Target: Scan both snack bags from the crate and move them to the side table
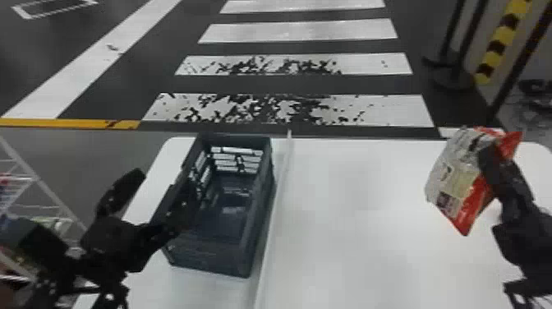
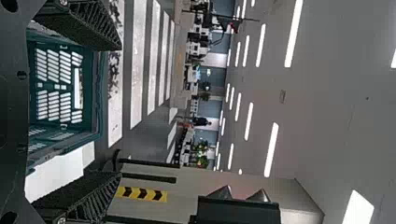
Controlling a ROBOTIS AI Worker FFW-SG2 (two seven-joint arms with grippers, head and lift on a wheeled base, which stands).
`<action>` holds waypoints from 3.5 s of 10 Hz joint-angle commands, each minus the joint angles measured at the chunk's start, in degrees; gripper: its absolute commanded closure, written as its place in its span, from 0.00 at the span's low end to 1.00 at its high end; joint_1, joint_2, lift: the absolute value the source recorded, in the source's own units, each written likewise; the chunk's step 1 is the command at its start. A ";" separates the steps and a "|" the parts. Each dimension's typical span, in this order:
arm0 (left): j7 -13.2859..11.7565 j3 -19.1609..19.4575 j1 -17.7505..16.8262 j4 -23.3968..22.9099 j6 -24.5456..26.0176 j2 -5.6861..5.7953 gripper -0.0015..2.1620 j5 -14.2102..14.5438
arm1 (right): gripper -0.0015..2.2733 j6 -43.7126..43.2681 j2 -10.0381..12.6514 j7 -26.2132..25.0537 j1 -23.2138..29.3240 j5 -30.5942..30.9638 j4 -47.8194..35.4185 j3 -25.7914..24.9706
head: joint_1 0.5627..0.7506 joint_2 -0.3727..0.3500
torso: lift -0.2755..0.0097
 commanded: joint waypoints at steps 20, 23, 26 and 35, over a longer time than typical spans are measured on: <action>-1.35 -4.00 -3.97 4.88 -6.67 -0.01 0.02 1.41 | 0.00 -19.09 5.32 -10.07 4.61 -2.99 26.27 4.25 | 0.70 0.37 | 0.63; -2.05 -4.18 -4.23 5.58 -7.20 -0.18 0.02 2.11 | 0.00 -14.34 5.32 -16.92 6.89 3.43 23.99 6.80 | 0.70 0.44 | 0.63; -3.19 -3.91 -4.15 6.11 -8.78 -0.36 0.02 3.25 | 0.00 -8.19 5.26 -17.72 9.62 5.28 21.61 5.92 | 0.70 0.48 | 0.63; -3.98 -4.09 -2.83 5.32 -9.66 -0.89 0.02 2.81 | 0.73 -17.86 -1.50 -10.16 6.54 23.03 18.18 -1.99 | 0.70 0.39 | 0.63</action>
